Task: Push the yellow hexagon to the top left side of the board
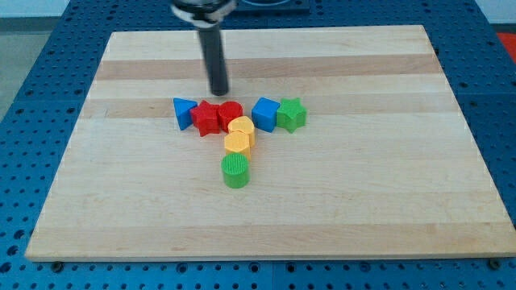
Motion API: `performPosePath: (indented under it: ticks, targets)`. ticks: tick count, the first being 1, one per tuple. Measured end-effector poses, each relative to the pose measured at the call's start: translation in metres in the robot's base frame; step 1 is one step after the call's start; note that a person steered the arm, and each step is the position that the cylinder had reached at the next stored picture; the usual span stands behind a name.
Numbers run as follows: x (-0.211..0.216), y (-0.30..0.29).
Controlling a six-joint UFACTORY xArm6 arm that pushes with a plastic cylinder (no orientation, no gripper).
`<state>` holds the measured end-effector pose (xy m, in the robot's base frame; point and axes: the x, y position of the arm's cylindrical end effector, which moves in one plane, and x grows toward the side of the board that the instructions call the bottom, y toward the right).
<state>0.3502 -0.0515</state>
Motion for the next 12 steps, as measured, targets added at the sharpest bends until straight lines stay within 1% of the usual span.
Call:
performPosePath:
  ticks: [2, 3, 4, 5, 8, 9, 11, 12]
  targets:
    - [0.002, 0.208]
    - [0.043, 0.254]
    - [0.106, 0.247]
    - [0.123, 0.207]
    - [0.121, 0.060]
    - [0.121, 0.024]
    - [0.122, -0.035]
    - [0.133, -0.038]
